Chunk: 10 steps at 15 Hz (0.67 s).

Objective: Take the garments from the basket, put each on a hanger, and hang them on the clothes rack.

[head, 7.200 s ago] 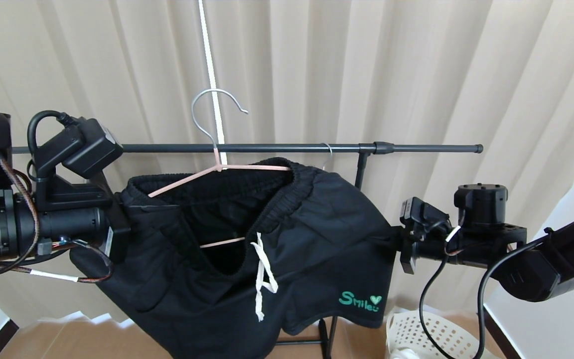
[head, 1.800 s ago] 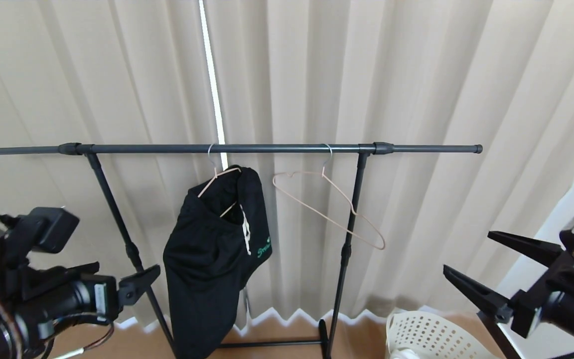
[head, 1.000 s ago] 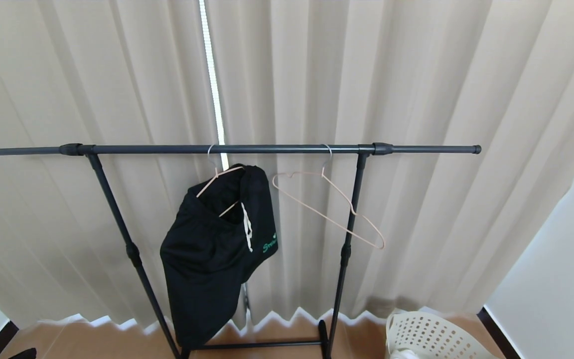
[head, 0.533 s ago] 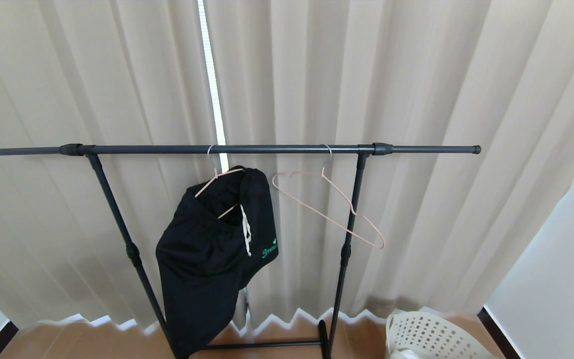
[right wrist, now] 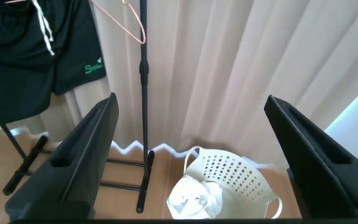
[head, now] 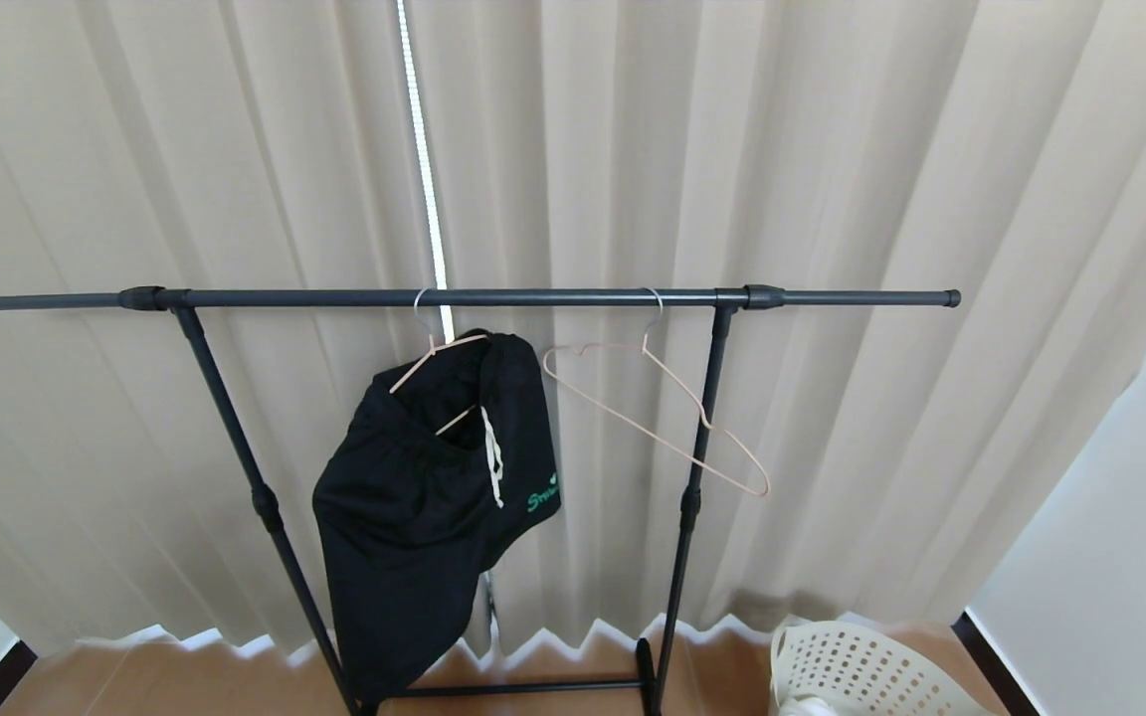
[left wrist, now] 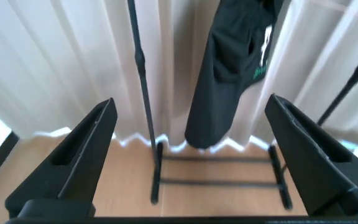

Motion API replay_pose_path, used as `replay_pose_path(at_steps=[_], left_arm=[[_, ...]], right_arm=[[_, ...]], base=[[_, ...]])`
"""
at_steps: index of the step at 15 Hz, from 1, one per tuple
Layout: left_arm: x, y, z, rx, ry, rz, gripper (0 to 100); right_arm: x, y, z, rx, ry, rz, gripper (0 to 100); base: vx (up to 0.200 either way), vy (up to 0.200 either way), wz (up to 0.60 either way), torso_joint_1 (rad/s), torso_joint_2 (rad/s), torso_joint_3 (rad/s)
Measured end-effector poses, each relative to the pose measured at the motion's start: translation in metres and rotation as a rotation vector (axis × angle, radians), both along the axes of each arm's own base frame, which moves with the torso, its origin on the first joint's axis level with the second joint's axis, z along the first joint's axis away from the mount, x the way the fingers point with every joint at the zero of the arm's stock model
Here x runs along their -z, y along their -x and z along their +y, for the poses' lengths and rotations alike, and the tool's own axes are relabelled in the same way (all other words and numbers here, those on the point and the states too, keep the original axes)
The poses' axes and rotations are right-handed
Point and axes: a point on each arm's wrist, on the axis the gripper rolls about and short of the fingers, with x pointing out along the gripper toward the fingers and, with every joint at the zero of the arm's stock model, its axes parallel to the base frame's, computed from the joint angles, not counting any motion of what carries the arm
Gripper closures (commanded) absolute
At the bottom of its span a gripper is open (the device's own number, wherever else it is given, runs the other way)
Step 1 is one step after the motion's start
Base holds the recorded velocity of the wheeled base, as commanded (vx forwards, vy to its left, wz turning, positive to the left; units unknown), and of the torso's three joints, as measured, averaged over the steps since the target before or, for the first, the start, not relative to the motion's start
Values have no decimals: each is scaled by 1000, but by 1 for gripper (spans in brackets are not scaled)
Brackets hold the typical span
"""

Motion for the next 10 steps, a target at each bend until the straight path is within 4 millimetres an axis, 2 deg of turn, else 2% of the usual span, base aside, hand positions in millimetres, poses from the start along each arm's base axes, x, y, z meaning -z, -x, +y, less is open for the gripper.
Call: replay_pose_path(at_steps=[4,10], left_arm=[[4,12,-3,64,62,-136,0],[5,15,-2,55,63,-174,0]], right_arm=[[1,3,0,10,2,-44,0],[1,3,1,8,3,-49,0]], base=[[0,0,0,0,0,0],[0,0,0,0,0,0]])
